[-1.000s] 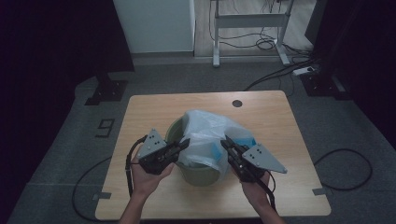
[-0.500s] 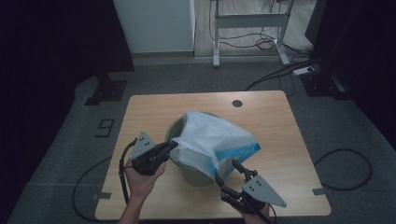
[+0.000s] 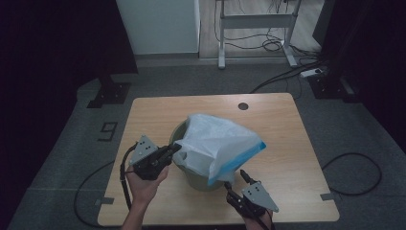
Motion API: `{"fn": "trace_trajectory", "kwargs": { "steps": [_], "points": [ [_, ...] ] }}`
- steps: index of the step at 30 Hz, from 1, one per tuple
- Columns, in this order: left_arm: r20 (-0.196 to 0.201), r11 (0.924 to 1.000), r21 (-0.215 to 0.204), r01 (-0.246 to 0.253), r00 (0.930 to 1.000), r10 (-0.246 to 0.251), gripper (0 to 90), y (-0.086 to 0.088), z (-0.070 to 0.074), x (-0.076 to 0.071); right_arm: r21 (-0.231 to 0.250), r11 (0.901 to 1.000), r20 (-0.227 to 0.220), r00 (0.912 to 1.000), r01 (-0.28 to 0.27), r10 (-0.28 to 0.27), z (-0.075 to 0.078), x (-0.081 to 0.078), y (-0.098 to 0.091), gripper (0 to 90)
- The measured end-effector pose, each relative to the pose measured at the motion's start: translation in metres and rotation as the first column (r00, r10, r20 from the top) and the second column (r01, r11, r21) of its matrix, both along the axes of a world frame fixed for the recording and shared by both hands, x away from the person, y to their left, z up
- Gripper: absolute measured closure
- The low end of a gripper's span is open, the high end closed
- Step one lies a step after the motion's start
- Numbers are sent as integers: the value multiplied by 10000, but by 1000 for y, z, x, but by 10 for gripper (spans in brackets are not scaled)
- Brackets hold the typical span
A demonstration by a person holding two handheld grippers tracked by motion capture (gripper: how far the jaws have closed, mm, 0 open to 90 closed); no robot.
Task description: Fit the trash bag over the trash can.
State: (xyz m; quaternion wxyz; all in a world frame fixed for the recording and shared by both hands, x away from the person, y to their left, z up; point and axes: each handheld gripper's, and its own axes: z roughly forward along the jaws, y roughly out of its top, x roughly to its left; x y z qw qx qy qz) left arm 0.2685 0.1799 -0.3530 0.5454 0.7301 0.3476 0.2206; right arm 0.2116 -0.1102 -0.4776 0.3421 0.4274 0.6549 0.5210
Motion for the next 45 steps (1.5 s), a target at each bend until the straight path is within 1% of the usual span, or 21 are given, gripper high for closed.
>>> {"fn": "trace_trajectory", "kwargs": {
  "steps": [2, 4, 5, 7, 9, 11, 12, 13, 14, 16, 17, 18, 20, 21, 24, 27, 29, 32, 37, 41, 45],
  "points": [
    [70, 10000, -57, 49, 10000, -49, 894, 1, 1, -2, 60, 10000, -118, 9999, 14, -13, -2, 5, -4, 549],
    [108, 9998, -150, 139, 9998, -137, 894, 3, 1, -4, 69, 9998, -77, 9998, 160, -160, -3, 9, -9, 657],
    [108, 9998, -150, 139, 9998, -137, 894, 3, 1, -4, 90, 9996, 1, 9996, 285, -285, -2, 11, -12, 702],
    [162, 9990, -336, 309, 9994, -304, 893, 5, 2, -7, 183, 9987, 258, 9985, 484, -489, 0, 12, -18, 784],
    [192, 9986, -379, 365, 9992, -358, 893, 7, 1, -9, 319, 9975, 440, 9969, 638, -651, 4, 14, -24, 825],
    [199, 9983, -412, 407, 9990, -399, 893, 8, 1, -10, 628, 9950, 478, 9956, 779, -810, 7, 16, -31, 862],
    [217, 9983, -390, 425, 9989, -417, 893, 10, 0, -12, 700, 9943, 509, 9951, 807, -844, 10, 17, -34, 872],
    [217, 9983, -390, 425, 9989, -417, 893, 10, 0, -12, 700, 9943, 509, 9951, 807, -844, 10, 17, -34, 872],
    [212, 9982, -365, 466, 9987, -459, 892, 13, -1, -13, 819, 9932, 635, 9940, 832, -885, 15, 20, -40, 878],
    [248, 9980, -240, 583, 9980, -577, 890, 18, -4, -16, 1032, 9921, 807, 9935, 719, -804, 23, 23, -45, 880],
    [248, 9980, -240, 583, 9980, -577, 888, 18, -4, -16, 1032, 9921, 807, 9935, 719, -804, 23, 23, -45, 880],
    [229, 9980, -225, 591, 9980, -585, 888, 19, -5, -17, 1152, 9914, 1067, 9915, 623, -747, 31, 25, -49, 881],
    [153, 9977, -216, 639, 9979, -636, 887, 22, -7, -17, 1239, 9910, 1240, 9900, 513, -668, 38, 26, -50, 881],
    [137, 9977, -198, 647, 9978, -644, 887, 24, -9, -18, 1260, 9911, 1406, 9881, 440, -618, 44, 27, -50, 880],
    [149, 9980, -135, 610, 9980, -608, 886, 27, -13, -19, 1313, 9911, 1705, 9843, 230, -455, 56, 28, -48, 880],
    [62, 9980, -161, 618, 9981, -617, 885, 32, -16, -21, 1284, 9917, 1982, 9799, -14, -242, 66, 28, -42, 879],
    [-5, 9975, -229, 668, 9978, -668, 885, 34, -19, -22, 1206, 9926, 2090, 9779, -162, -95, 71, 28, -36, 876],
    [-88, 9966, -237, 784, 9969, -787, 882, 35, -23, -23, 1115, 9931, 2099, 9777, -362, 120, 75, 31, -28, 870],
    [-224, 9946, -293, 998, 9947, -1004, 881, 28, -29, -21, 1175, 9918, 2080, 9778, -499, 246, 78, 35, -21, 868],
    [-373, 9915, -221, 1282, 9909, -1290, 878, 11, -31, -16, 1288, 9907, 2129, 9770, -430, 147, 82, 37, -23, 867],
    [-503, 9862, -70, 1652, 9849, -1654, 876, -10, -32, -11, 1450, 9890, 2253, 9743, -283, -52, 88, 35, -31, 868]
  ]
}}
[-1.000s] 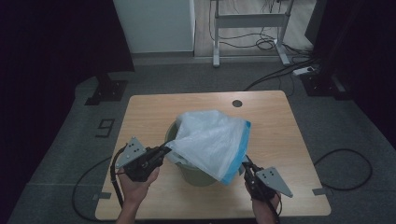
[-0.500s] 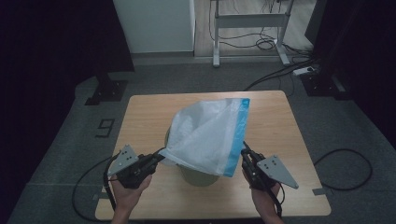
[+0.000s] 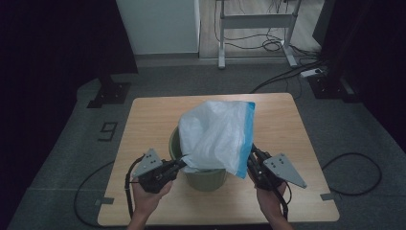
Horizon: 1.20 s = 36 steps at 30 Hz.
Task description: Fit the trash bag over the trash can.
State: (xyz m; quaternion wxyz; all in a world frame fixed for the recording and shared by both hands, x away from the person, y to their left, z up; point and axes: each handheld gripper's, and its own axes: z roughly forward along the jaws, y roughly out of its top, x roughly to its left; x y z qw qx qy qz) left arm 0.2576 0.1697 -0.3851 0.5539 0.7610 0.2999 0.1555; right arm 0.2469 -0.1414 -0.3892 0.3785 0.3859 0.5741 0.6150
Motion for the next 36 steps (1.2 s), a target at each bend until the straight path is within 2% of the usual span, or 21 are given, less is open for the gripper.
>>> {"fn": "trace_trajectory", "kwargs": {
  "steps": [2, 5, 7, 9, 10, 12, 14, 20, 26, 30, 32, 36],
  "points": [
    [-38, 9996, 174, 202, 9998, -202, 872, -11, -1, 1, 77, 9999, 75, 9999, 89, -89, 4, -1, -5, 867],
    [16, 9994, 290, 168, 9999, -168, 842, -16, -3, 0, 168, 9996, 198, 9996, 210, -214, 8, -2, -11, 867],
    [266, 9998, 202, -95, 9996, 90, 739, -15, -3, -3, 179, 9994, 293, 9991, 288, -293, 11, -3, -15, 867],
    [403, 9994, 74, -346, 9986, 342, 586, -11, -1, -7, 174, 9993, 330, 9989, 334, -340, 13, -3, -18, 867],
    [486, 9990, -31, -436, 9979, 437, 537, -8, 1, -9, 194, 9992, 322, 9988, 355, -361, 13, -3, -19, 867],
    [464, 9997, -114, -212, 9987, 217, 438, -1, 4, -12, 242, 9990, 322, 9988, 369, -377, 12, -2, -19, 868],
    [484, 9999, -126, -86, 9988, 92, 389, 3, 8, -16, 221, 9991, 319, 9988, 355, -362, 12, -2, -18, 867],
    [636, 9996, -285, 51, 9980, -33, 340, 12, 17, -25, 53, 9995, 397, 9987, 310, -312, 14, 1, -13, 867],
    [732, 9984, -473, 302, 9970, -267, 314, 16, 27, -27, -107, 9989, 395, 9982, 451, -446, 13, 4, -14, 866],
    [604, 9994, -316, 119, 9981, -100, 315, 14, 33, -22, -125, 9987, 343, 9982, 487, -483, 12, 5, -16, 863],
    [423, 9998, -216, -43, 9991, 52, 316, 10, 36, -14, -183, 9987, 372, 9982, 471, -464, 13, 6, -16, 862],
    [213, 9994, -351, -6, 9998, 13, 322, 8, 38, -6, -322, 9989, 417, 9985, 355, -341, 13, 6, -14, 858]
  ]
}}
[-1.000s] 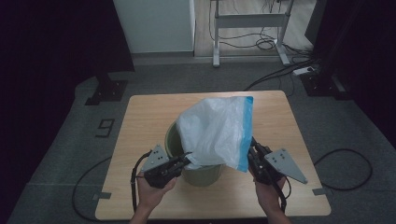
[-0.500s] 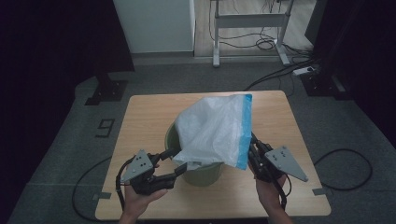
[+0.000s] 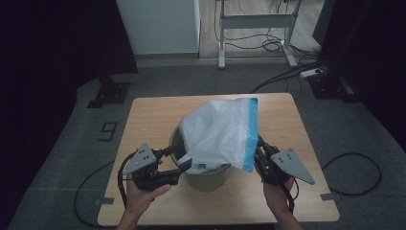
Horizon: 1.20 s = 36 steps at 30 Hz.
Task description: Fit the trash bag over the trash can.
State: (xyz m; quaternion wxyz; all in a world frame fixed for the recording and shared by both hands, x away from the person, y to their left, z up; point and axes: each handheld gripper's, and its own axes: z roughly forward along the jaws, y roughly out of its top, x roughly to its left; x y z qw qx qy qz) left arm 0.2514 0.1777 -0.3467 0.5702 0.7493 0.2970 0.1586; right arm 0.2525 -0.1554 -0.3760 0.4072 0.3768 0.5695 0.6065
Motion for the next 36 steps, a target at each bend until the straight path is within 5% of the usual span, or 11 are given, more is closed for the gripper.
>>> {"fn": "trace_trajectory", "kwargs": {
  "steps": [9, 19, 26, 36],
  "points": [
    [-451, 9997, 61, 227, 9987, -224, 335, -13, 9, 26, -241, 9992, -76, 9995, -312, 310, -4, 2, 7, 853],
    [-785, 9947, 452, 925, 9930, -888, 368, -34, 0, 41, -519, 9949, -48, 9963, -862, 860, -4, 5, 21, 847],
    [-477, 9899, 1057, 943, 9948, -896, 555, -41, -7, 37, -674, 9911, 16, 9934, -1146, 1150, -5, 2, 30, 847],
    [-401, 9941, 1000, 427, 9984, -388, 846, -33, -10, 34, -715, 9907, -68, 9932, -1161, 1159, -10, 2, 30, 848]
  ]
}}
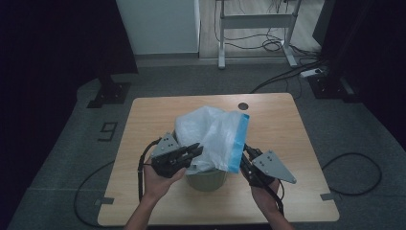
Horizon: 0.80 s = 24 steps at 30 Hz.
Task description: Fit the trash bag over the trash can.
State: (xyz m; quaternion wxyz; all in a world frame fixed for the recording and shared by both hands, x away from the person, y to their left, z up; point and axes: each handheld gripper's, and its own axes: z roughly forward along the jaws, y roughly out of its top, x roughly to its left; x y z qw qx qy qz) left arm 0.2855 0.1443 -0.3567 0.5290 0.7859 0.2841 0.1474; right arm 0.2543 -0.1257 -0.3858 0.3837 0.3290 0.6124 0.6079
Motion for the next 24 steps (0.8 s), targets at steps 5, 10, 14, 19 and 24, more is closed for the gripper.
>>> {"fn": "trace_trajectory", "kwargs": {
  "steps": [5, 10, 14, 19, 24],
  "points": [
    [351, 9962, -832, -261, 9990, 291, 895, 11, 2, -4, -35, 10000, -104, 9999, 49, -50, -5, -2, -5, 847],
    [507, 9828, -1830, -243, 9981, 341, 896, 26, 3, -9, -213, 9998, -342, 9994, 35, -43, -16, -9, -15, 835],
    [577, 9764, -2115, -434, 9967, 568, 896, 36, 1, -12, -410, 9992, -644, 9979, 4, -31, -28, -17, -23, 808],
    [477, 9683, -2435, -557, 9965, 694, 897, 42, -3, -12, -536, 9985, -762, 9971, -98, 57, -35, -25, -30, 677],
    [497, 9651, -2545, -620, 9958, 770, 896, 47, -5, -14, -167, 9984, -1052, 9930, -549, 528, -38, -40, -36, 523]
  ]
}}
